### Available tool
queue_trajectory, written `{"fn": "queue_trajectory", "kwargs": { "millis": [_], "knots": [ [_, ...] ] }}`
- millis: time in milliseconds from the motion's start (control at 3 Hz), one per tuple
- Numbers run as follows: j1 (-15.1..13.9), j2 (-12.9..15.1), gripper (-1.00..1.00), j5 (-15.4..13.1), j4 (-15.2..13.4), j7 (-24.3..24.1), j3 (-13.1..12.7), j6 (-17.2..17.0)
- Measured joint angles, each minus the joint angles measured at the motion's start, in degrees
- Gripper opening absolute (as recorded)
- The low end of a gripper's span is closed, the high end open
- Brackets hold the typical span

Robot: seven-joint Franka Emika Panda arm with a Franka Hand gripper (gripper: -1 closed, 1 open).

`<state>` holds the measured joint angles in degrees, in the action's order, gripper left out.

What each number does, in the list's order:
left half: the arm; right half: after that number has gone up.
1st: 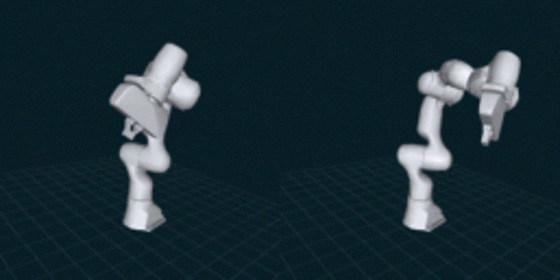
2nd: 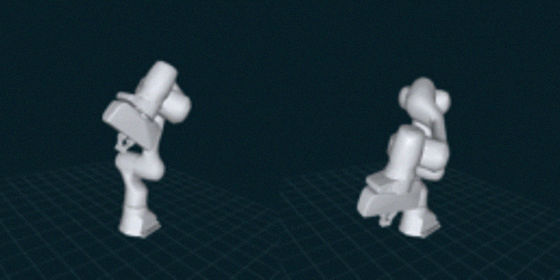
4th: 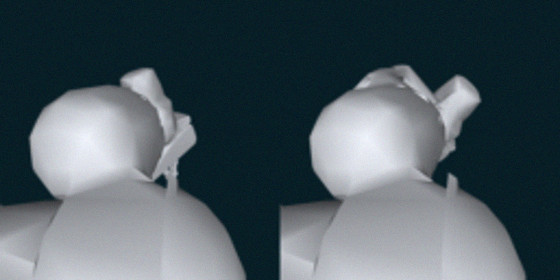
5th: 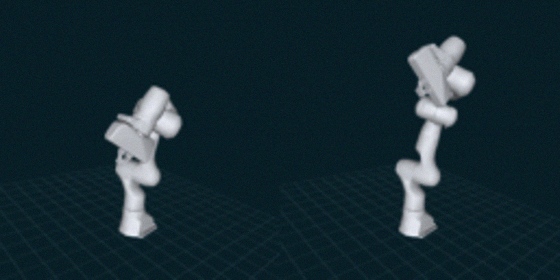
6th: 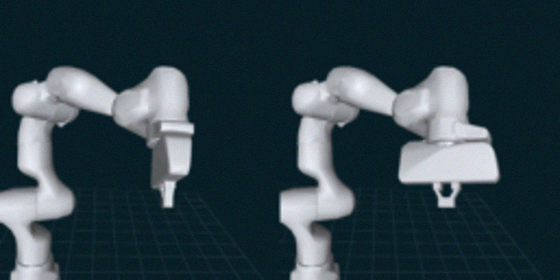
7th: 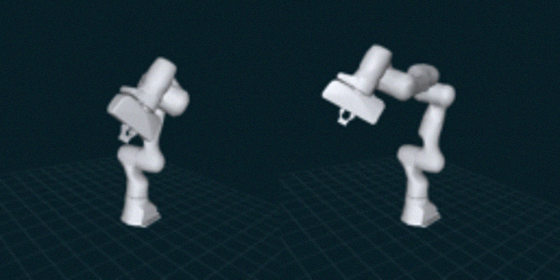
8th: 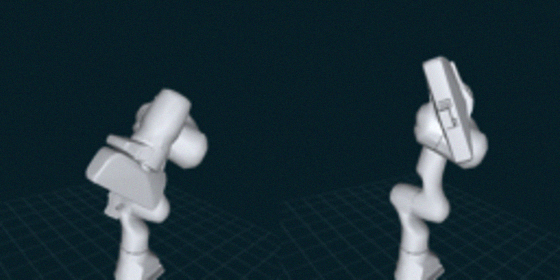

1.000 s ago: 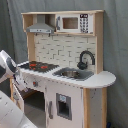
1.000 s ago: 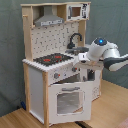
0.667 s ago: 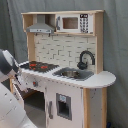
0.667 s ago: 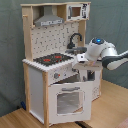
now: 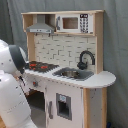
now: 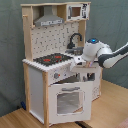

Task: Play with the kitchen

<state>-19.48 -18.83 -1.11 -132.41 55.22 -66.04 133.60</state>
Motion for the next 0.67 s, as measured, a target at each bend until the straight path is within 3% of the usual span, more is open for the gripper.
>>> {"fn": "queue_trajectory", "kwargs": {
  "millis": [667],
  "knots": [
    [-0.7,10.5,1.0,-1.7,1.7,3.7,0.0,1.8]
  ]
}}
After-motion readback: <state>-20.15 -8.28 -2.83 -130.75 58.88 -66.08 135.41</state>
